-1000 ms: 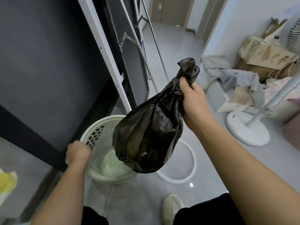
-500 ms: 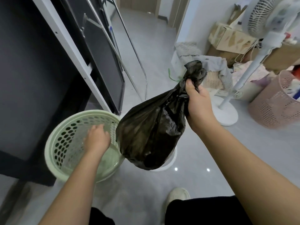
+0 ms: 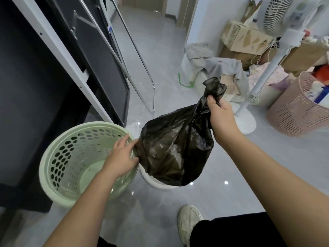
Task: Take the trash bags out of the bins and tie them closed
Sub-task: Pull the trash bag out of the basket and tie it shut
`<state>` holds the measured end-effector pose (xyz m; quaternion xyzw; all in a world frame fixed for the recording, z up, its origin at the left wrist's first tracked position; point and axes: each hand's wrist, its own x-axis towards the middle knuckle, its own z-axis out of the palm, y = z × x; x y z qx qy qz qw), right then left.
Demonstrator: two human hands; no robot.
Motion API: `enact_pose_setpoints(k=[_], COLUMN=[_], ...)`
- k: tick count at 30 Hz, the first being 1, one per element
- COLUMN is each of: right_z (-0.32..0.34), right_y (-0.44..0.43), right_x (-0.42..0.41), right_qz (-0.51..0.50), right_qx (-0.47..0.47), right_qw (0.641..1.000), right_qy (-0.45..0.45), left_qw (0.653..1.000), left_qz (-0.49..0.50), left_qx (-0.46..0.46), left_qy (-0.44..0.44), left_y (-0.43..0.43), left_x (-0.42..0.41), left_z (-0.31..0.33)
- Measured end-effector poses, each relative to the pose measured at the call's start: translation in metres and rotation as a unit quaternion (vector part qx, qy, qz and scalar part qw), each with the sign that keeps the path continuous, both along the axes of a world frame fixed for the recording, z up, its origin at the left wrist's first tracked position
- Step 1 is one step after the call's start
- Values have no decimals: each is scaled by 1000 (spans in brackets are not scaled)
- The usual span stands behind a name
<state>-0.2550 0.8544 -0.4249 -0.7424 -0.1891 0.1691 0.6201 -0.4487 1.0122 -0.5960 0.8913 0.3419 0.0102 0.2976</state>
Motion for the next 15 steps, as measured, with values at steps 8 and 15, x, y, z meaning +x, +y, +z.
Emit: enact_pose_setpoints(k=[8, 15], right_z=[-7, -13], right_y=[-4, -2], right_x=[10, 9], right_qz=[-2, 25], right_qx=[-29, -43], right_qw=[1000, 999], right_qy=[9, -3], left_qw=[992, 983], left_qz=[23, 124], left_qx=[61, 11], left_qy=[105, 132], left_y=[-4, 13], left_x=[3, -13], left_z=[-7, -12])
